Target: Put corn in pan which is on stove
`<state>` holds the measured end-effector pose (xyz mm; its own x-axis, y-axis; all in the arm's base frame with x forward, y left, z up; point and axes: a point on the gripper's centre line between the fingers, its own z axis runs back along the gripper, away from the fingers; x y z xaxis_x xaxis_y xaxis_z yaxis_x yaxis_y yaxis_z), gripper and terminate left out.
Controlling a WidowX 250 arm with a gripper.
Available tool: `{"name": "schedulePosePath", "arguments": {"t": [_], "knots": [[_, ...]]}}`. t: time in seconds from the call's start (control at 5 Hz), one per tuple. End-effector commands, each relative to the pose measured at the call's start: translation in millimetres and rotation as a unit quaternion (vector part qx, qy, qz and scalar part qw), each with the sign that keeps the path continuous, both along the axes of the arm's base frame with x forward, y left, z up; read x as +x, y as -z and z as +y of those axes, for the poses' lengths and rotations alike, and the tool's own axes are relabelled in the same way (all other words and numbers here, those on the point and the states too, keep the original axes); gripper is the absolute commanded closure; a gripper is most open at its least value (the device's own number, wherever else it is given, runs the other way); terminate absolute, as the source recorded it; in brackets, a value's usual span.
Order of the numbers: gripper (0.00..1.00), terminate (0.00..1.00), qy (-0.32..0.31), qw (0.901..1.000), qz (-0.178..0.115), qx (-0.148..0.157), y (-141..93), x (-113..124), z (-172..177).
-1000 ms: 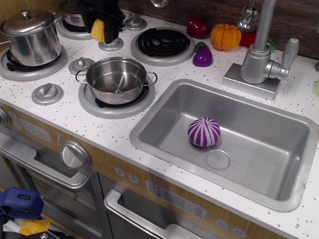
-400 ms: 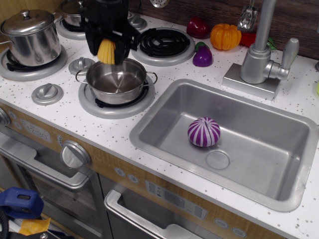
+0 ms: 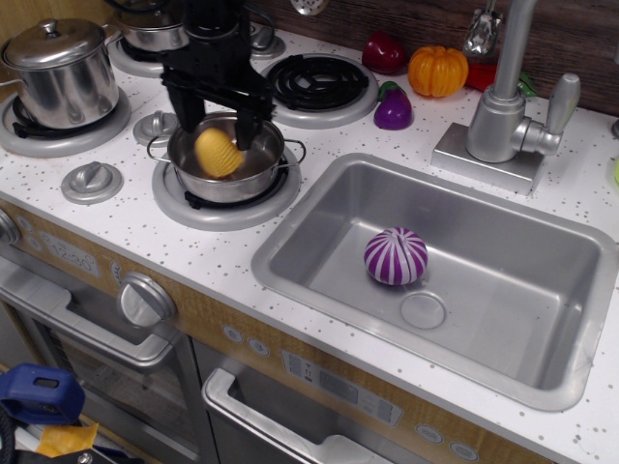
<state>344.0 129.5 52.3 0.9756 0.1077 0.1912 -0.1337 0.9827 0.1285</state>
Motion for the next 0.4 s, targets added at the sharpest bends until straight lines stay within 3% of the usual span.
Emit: {"name": "schedulePosePath", "arguments": {"t": [0.0, 0.2], "knots": [[0.0, 0.0, -0.001, 0.9994, -0.032, 0.011, -23.7, 3.7, 2.7], [0.0, 1.0, -0.001, 0.9994, -0.032, 0.011, -23.7, 3.7, 2.7]]}}
